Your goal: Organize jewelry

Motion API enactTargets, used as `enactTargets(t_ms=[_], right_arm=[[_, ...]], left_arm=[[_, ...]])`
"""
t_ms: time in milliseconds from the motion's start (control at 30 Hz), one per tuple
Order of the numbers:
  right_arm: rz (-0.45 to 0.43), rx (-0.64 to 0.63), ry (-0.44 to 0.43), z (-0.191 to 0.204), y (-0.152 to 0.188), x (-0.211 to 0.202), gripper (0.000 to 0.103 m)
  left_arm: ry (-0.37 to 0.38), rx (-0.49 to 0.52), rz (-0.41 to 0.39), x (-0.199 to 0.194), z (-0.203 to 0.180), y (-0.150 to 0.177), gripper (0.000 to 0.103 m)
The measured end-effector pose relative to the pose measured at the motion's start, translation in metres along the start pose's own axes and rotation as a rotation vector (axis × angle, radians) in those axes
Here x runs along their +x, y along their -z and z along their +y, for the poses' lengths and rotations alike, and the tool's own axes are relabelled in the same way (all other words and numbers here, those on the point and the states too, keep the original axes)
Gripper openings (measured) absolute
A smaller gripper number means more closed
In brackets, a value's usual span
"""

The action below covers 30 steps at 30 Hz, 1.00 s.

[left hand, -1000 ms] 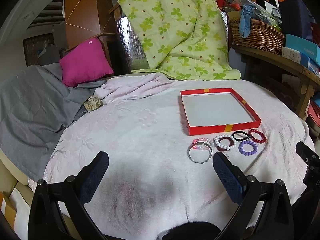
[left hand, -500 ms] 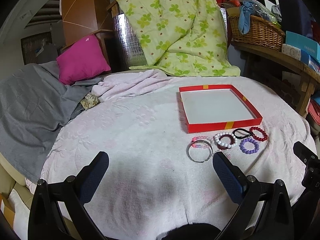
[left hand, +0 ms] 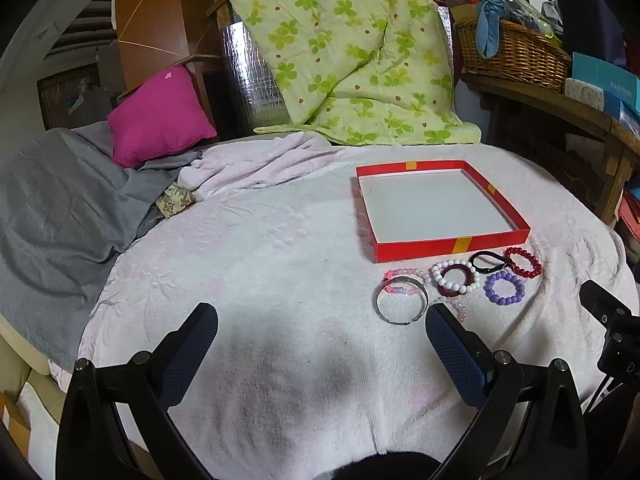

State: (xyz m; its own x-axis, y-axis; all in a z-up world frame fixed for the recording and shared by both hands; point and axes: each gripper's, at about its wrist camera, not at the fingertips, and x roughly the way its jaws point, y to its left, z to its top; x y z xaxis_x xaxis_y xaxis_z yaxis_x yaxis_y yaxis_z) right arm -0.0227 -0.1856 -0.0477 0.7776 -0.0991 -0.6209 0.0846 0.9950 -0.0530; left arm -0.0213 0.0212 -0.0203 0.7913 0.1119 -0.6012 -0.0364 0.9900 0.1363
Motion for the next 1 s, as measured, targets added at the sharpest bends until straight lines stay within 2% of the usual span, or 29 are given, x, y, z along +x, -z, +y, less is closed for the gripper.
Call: enactTargets(t_ms=[133, 300, 400, 467, 533, 567, 633, 800, 900, 967, 1000], right_arm=[[0.012, -0.003, -0.005, -0.003, 0.0, 0.012, 0.103], [0.041, 0.022, -0.05, -0.018, -0.002, 0.039, 0.103], [0.08, 0.077, -0.121, -0.033, -0.004, 0.06, 0.103], [0.11, 0.117, -0.172, -0.044, -0.006, 0.074, 0.102], [0.144, 0.159, -0.23, -0.056, -0.011, 0.091, 0.098], [0.159, 0.179, -0.251, -0.061, -0.014, 0.097, 0.093], [0.209, 0.227, -0.305, -0.073, -0.019, 0.114, 0.087], [0.289, 0.313, -0.403, -0.09, -0.031, 0.152, 0.065], [0.317, 0.284, -0.393, -0.084, -0.037, 0.17, 0.055], [0.324, 0.246, -0.354, -0.08, -0.041, 0.179, 0.053], [0.32, 0.212, -0.321, -0.075, -0.044, 0.184, 0.048]], left_arm=[[0.0, 0.009, 0.017, 0.01, -0.001, 0.0, 0.103], [0.002, 0.022, 0.053, 0.028, -0.004, 0.0, 0.103], [0.018, 0.033, 0.078, 0.042, -0.009, -0.002, 0.103], [0.06, 0.027, 0.116, 0.055, -0.01, -0.003, 0.103], [0.113, 0.012, 0.163, 0.07, -0.007, -0.003, 0.103], [0.136, 0.009, 0.179, 0.077, -0.007, -0.002, 0.103], [0.156, 0.016, 0.204, 0.089, -0.011, -0.001, 0.103], [0.217, -0.023, 0.27, 0.115, -0.014, 0.005, 0.103], [0.237, -0.018, 0.276, 0.122, -0.018, 0.005, 0.101], [0.262, -0.024, 0.284, 0.127, -0.019, 0.003, 0.095], [0.276, -0.029, 0.29, 0.131, -0.02, 0.002, 0.092]])
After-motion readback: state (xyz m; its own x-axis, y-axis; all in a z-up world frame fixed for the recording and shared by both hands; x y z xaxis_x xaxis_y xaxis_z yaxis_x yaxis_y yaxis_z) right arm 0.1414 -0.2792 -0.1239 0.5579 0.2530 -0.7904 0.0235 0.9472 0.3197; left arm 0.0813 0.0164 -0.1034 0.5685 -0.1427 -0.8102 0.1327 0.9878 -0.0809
